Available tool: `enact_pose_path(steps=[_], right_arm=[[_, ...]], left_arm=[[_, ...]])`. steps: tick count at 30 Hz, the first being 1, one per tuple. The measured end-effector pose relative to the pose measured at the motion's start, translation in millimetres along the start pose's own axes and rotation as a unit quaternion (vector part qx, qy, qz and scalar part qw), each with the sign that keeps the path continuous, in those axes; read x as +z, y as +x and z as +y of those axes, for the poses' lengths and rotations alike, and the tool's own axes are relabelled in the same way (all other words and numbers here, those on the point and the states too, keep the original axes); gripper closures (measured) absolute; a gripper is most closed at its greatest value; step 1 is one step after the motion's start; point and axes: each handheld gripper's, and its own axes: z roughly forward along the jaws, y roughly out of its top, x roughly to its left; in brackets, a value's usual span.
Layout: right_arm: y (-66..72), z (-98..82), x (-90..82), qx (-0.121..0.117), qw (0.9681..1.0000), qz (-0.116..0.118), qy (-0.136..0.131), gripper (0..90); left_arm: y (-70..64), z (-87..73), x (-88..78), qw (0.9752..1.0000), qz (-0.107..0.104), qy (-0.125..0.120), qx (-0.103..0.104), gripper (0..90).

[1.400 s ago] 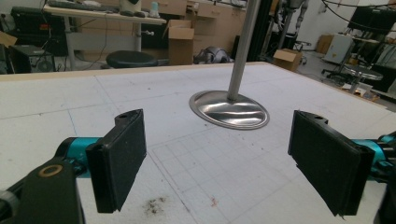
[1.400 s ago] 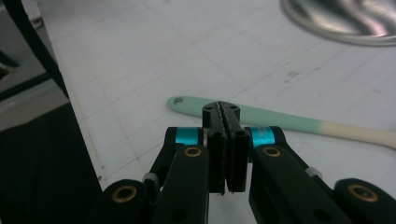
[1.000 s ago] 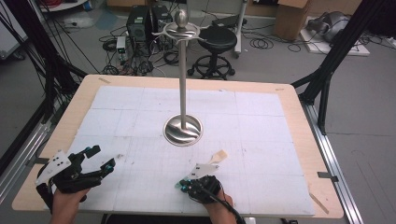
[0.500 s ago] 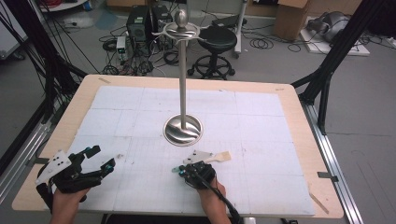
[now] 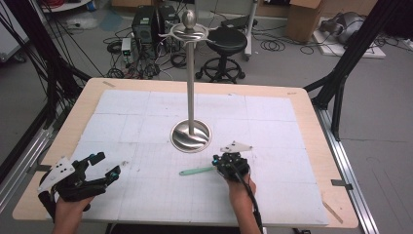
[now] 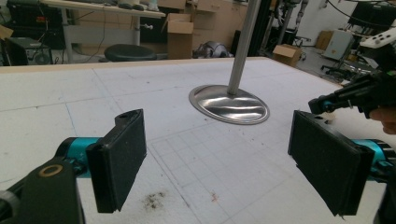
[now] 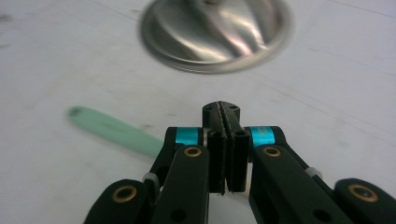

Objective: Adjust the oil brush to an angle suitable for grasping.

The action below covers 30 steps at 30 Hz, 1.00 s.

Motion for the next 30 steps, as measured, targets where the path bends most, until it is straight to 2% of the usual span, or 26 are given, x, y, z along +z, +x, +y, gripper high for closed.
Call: enact_pose_path(steps=[3,6,15,30], right_arm=[[-12.8,-1.2,3.9,0.001,0.9997,-0.01,0.022,89.2],[-16.9,-3.2,8.3,-0.01,0.9989,-0.009,0.045,89.2],[-22.7,-9.6,-2.5,-0.018,0.9976,0.022,0.062,89.3],[-22.5,-33.3,-40.7,-0.036,0.9968,0.022,0.067,89.2]], left_arm=[[-0.3,-0.3,0.4,1.0,-0.001,0.001,-0.001,19.7],[0.0,-0.4,-0.1,1.0,0.0,0.0,-0.002,19.7],[0.3,-0.5,-0.3,1.0,0.0,0.001,-0.003,19.8],[-2.6,-1.2,2.5,1.0,-0.003,0.006,-0.001,19.8]])
